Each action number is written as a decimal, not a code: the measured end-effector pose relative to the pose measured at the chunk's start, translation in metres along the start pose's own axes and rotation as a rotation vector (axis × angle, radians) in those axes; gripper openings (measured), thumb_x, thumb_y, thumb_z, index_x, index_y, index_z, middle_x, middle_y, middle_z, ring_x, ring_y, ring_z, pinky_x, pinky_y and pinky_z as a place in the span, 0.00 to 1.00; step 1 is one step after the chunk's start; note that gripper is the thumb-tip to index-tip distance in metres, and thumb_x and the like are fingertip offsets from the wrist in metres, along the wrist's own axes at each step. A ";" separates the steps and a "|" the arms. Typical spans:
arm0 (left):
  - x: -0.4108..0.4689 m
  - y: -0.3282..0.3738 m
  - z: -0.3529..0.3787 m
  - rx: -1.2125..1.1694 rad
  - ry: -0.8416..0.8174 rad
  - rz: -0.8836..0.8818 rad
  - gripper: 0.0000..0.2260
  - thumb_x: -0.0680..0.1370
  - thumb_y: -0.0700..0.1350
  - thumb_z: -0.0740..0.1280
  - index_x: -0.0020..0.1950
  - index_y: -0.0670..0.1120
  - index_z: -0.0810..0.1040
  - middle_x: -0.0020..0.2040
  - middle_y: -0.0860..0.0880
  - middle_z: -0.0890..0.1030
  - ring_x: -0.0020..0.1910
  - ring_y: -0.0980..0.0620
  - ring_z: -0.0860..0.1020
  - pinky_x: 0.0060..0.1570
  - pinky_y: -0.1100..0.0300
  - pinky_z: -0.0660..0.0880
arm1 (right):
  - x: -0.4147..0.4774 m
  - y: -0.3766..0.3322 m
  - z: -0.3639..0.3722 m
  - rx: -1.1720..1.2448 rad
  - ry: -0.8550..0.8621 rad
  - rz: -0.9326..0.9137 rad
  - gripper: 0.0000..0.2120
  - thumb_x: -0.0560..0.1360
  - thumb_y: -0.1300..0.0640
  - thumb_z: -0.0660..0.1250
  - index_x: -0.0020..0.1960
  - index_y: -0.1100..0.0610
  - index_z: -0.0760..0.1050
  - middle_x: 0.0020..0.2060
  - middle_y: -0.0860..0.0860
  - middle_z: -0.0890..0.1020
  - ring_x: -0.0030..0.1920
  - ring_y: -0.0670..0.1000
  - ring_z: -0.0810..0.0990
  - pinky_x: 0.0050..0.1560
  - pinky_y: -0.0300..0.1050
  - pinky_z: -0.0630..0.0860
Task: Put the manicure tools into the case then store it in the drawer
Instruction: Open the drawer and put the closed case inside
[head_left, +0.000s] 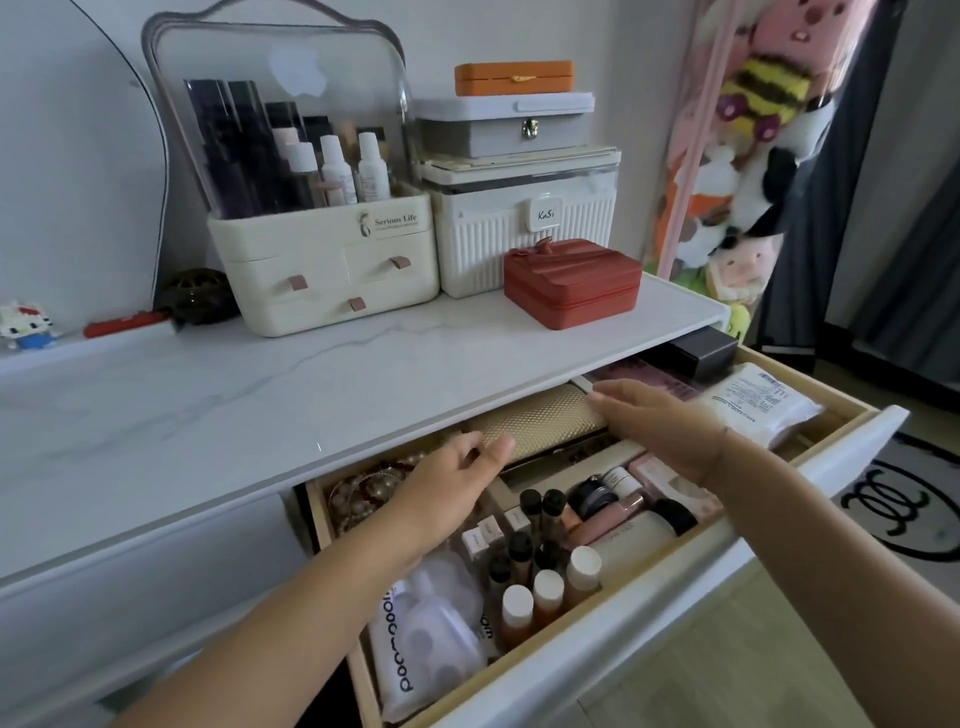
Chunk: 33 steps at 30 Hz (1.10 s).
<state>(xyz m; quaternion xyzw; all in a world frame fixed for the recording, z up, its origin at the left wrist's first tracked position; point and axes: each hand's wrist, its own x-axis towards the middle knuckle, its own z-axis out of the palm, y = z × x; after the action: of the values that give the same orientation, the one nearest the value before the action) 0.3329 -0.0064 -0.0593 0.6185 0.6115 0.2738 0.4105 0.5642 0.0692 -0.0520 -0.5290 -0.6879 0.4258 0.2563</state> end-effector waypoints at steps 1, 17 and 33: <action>-0.004 0.000 -0.001 0.061 -0.028 0.007 0.45 0.64 0.75 0.53 0.76 0.53 0.57 0.75 0.54 0.63 0.72 0.53 0.63 0.71 0.53 0.60 | -0.008 0.001 -0.001 -0.072 -0.044 -0.053 0.34 0.72 0.40 0.65 0.72 0.55 0.62 0.68 0.50 0.70 0.67 0.49 0.70 0.68 0.46 0.67; -0.048 0.004 0.011 0.701 -0.352 0.237 0.55 0.63 0.71 0.68 0.74 0.59 0.32 0.74 0.61 0.29 0.71 0.58 0.27 0.74 0.45 0.37 | -0.073 -0.004 0.017 -0.543 -0.314 -0.330 0.52 0.59 0.39 0.76 0.72 0.34 0.46 0.72 0.32 0.49 0.72 0.38 0.52 0.71 0.40 0.57; -0.029 -0.049 -0.086 0.927 0.340 0.148 0.41 0.69 0.68 0.64 0.76 0.57 0.50 0.78 0.55 0.50 0.77 0.54 0.49 0.74 0.48 0.42 | 0.032 -0.004 0.074 -0.597 0.278 -0.399 0.44 0.61 0.27 0.53 0.73 0.46 0.58 0.75 0.48 0.56 0.76 0.50 0.47 0.74 0.56 0.40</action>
<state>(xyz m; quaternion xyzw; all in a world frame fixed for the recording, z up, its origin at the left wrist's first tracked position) 0.2314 -0.0245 -0.0518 0.7243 0.6815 0.0987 -0.0334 0.4923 0.0759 -0.0891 -0.4887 -0.8297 0.0725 0.2598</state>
